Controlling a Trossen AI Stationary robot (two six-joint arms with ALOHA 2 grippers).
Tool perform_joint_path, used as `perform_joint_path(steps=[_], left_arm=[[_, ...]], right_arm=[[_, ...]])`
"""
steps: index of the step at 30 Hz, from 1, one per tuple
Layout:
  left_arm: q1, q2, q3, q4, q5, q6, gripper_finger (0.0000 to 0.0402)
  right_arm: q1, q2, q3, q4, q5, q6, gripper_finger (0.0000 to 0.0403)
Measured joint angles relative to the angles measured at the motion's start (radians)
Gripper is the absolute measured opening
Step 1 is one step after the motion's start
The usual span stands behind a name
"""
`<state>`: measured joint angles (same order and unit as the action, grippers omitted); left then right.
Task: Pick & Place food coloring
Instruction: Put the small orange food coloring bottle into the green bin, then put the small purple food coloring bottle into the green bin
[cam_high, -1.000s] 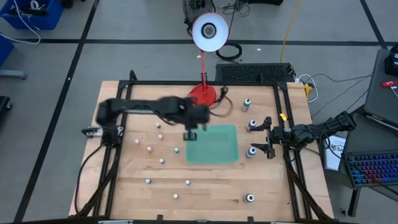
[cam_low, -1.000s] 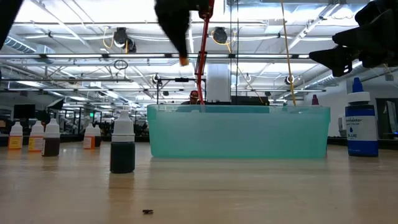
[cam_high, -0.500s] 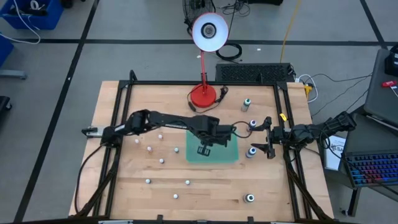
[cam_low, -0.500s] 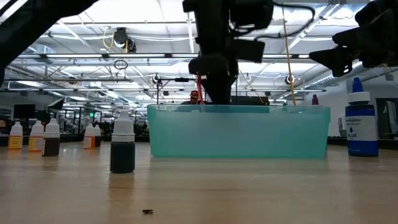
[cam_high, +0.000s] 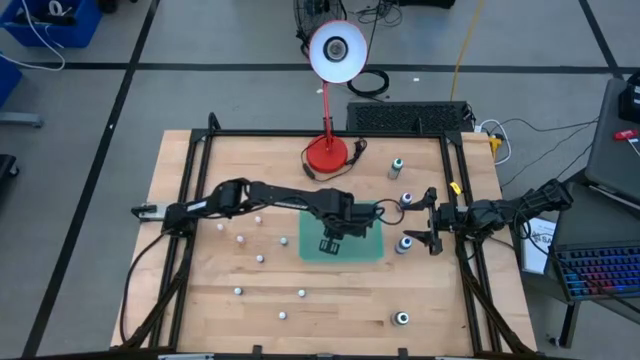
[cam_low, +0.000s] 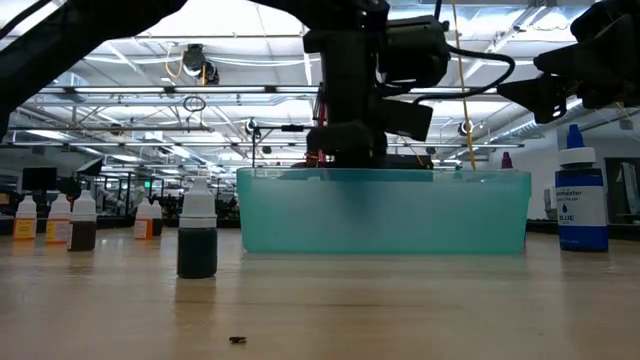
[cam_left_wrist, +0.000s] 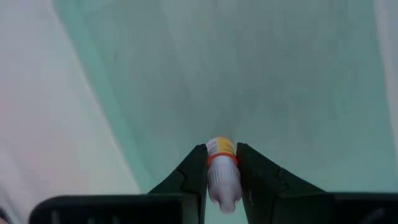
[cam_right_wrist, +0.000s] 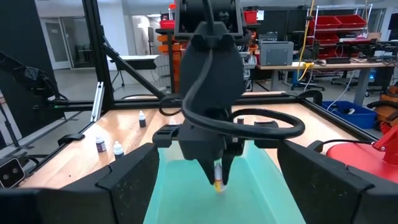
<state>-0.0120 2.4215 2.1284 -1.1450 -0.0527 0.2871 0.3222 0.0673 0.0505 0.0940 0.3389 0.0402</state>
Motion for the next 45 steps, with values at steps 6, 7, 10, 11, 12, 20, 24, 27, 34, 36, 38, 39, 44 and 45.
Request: perform_joint_path(steps=[6, 7, 10, 11, 12, 20, 24, 27, 34, 36, 38, 39, 44, 45], left_arm=[[0.013, 0.011, 0.000, 0.007, 0.063, -0.029, 0.0077], [0.013, 0.011, 0.000, 0.008, 0.063, -0.038, 0.0088], [0.013, 0.013, 0.000, 0.010, 0.060, -0.054, 0.0129], [0.013, 0.014, 0.000, 0.010, 0.057, -0.054, 0.0141], [0.013, 0.014, 0.000, 0.010, 0.055, -0.053, 0.0153], [0.013, -0.036, 0.032, -0.087, 0.041, -0.038, 0.0211], [0.014, -0.124, 0.058, -0.200, -0.039, -0.091, 0.0218], [0.032, -0.213, 0.027, -0.274, -0.044, -0.121, 0.0217], [0.153, -0.499, -0.306, -0.155, -0.053, -0.238, 0.0193], [0.194, -0.574, -0.438, -0.108, -0.053, -0.247, 0.0186], [0.229, -0.641, -0.560, -0.048, -0.053, -0.251, 0.0181], [0.243, -0.667, -0.611, -0.019, -0.053, -0.252, 0.0178], [0.289, -0.744, -0.810, 0.073, -0.052, -0.238, 0.0169], [0.293, -0.750, -0.836, 0.091, -0.052, -0.228, 0.0169]], right_arm=[[0.000, 0.000, 0.000, 0.000, 0.000, 0.000, 0.0313], [0.000, 0.000, 0.000, 0.000, 0.000, 0.000, 0.0313], [0.000, 0.000, 0.000, 0.001, 0.000, 0.000, 0.0313], [0.000, 0.000, 0.000, 0.000, 0.000, 0.000, 0.0313], [0.000, 0.000, 0.000, 0.000, 0.000, 0.000, 0.0313], [0.000, 0.000, 0.000, 0.000, -0.001, 0.000, 0.0313], [0.000, 0.001, 0.000, 0.004, -0.001, 0.000, 0.0313], [0.000, 0.003, 0.000, 0.001, -0.001, 0.000, 0.0313], [0.000, 0.003, 0.000, 0.001, -0.001, 0.000, 0.0313], [0.000, 0.003, 0.000, 0.000, -0.001, 0.000, 0.0313], [0.000, 0.003, 0.000, 0.000, -0.001, 0.000, 0.0313], [0.000, 0.003, 0.000, 0.000, -0.001, 0.000, 0.0313], [0.000, 0.003, 0.000, 0.000, -0.001, 0.000, 0.0313], [0.000, 0.003, 0.000, 0.000, -0.001, 0.000, 0.0313]])
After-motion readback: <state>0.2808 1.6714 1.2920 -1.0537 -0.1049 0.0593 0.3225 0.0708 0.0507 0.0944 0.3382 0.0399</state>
